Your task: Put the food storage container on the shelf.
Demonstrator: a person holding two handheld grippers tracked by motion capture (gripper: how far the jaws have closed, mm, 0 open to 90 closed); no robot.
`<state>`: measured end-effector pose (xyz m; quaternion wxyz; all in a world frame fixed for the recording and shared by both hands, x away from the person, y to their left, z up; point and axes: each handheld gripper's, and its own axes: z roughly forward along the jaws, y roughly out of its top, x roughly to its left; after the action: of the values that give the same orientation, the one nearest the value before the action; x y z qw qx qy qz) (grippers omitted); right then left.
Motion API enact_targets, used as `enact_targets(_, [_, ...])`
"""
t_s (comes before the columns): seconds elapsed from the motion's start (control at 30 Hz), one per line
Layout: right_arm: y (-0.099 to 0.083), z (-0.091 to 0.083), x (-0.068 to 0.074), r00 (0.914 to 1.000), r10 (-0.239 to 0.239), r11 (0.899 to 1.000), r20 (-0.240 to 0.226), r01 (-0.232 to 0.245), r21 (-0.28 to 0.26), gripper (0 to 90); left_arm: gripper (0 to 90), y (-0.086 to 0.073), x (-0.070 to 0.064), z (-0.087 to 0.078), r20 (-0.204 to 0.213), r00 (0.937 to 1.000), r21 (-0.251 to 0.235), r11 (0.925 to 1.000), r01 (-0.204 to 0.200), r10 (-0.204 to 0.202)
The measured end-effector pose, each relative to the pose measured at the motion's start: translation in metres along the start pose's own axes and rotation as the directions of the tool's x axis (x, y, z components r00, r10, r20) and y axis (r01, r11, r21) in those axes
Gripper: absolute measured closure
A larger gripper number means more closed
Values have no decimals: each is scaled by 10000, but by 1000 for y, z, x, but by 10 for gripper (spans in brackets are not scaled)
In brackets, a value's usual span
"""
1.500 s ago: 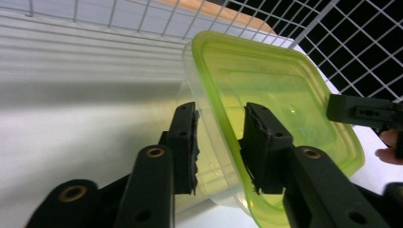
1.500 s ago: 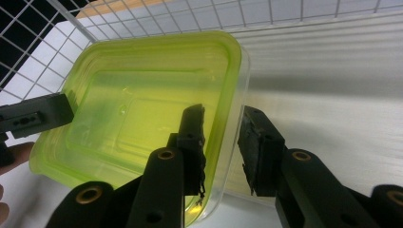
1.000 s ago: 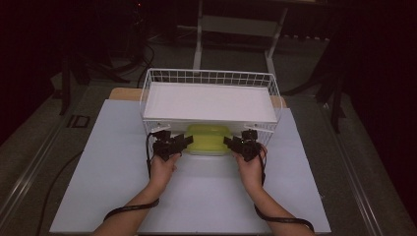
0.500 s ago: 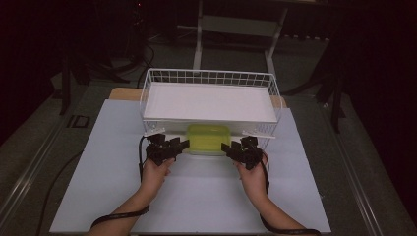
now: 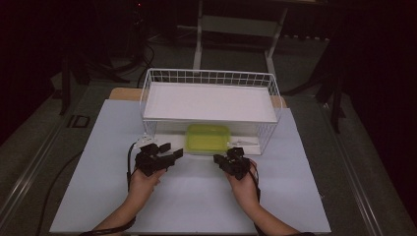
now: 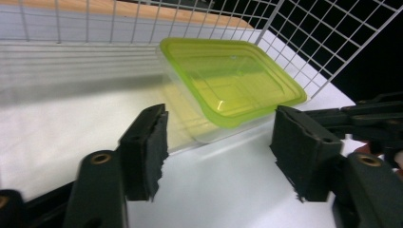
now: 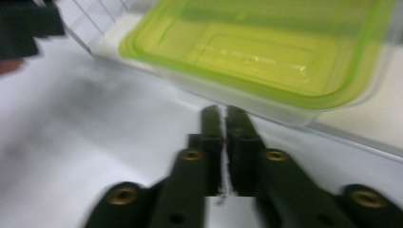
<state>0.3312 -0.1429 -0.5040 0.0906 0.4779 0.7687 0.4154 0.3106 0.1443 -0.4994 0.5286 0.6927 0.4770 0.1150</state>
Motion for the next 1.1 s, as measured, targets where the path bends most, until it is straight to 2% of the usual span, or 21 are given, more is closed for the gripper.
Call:
enact_targets(0.07, [0, 6, 1, 10000, -24, 9997, -97, 27, 251, 900, 309, -2, 0, -3, 193, 9988, 24, 9990, -453, 452])
enact_targets(0.1, [0, 8, 2, 9999, -31, 9995, -96, 34, 328, 900, 285, -3, -1, -5, 147, 9979, 100, 9980, -632, 630])
enact_targets(0.2, [2, 15, 3, 10000, -3, 9991, -75, 7, 418, 900, 278, -6, 0, -7, 132, 9974, 16, 9974, -714, 714])
enact_targets(0.27, [3, 19, 3, 9999, 49, 9992, -94, -45, 388, 900, 230, -8, 1, -9, 389, 9954, -199, 9960, -871, 878])
enact_targets(0.3, [3, 19, 3, 9999, 49, 9992, -94, -45, 388, 900, 207, -8, 1, -9, 389, 9954, -199, 9960, -871, 878])
enact_targets(0.33, [4, 21, 3, 9999, 62, 9993, -106, -58, 382, 900, 207, -10, 1, -10, 613, 9941, -301, 9957, -878, 895])
enact_targets(0.37, [5, 24, 3, 9999, 93, 9993, -130, -88, 373, 900, 136, -11, 0, -10, 741, 9919, -150, 9946, -1024, 1032])
enact_targets(0.47, [7, 28, 2, 9998, 200, 9993, -69, -197, 323, 900, 12, -13, -1, -10, 600, 9921, -147, 9939, -1095, 1102])
enact_targets(0.5, [9, 32, 2, 9998, 218, 9993, -38, -216, 319, 900, 12, -14, -1, -10, 494, 9922, -110, 9934, -1139, 1143])
enact_targets(0.63, [13, 38, 2, 9996, 263, 9993, 80, -265, 261, 900, 12, -16, 0, -11, 534, 9925, -258, 9938, -1084, 1097])
enact_targets(0.87, [22, 46, -3, 9987, 361, 9993, 372, -363, 45, 900, 12, -21, -5, -8, 357, 9872, -176, 9878, -1550, 1555])
enact_targets(0.93, [24, 47, -7, 9973, 617, 9981, 404, -617, 1, 900, 12, -22, -6, -7, 349, 9864, -116, 9870, -1601, 1604])
enact_targets(1.1, [31, 53, -12, 9966, 623, 9980, 548, -616, -133, 900, 12, -21, -6, -6, 395, 9855, -159, 9862, -1646, 1651])
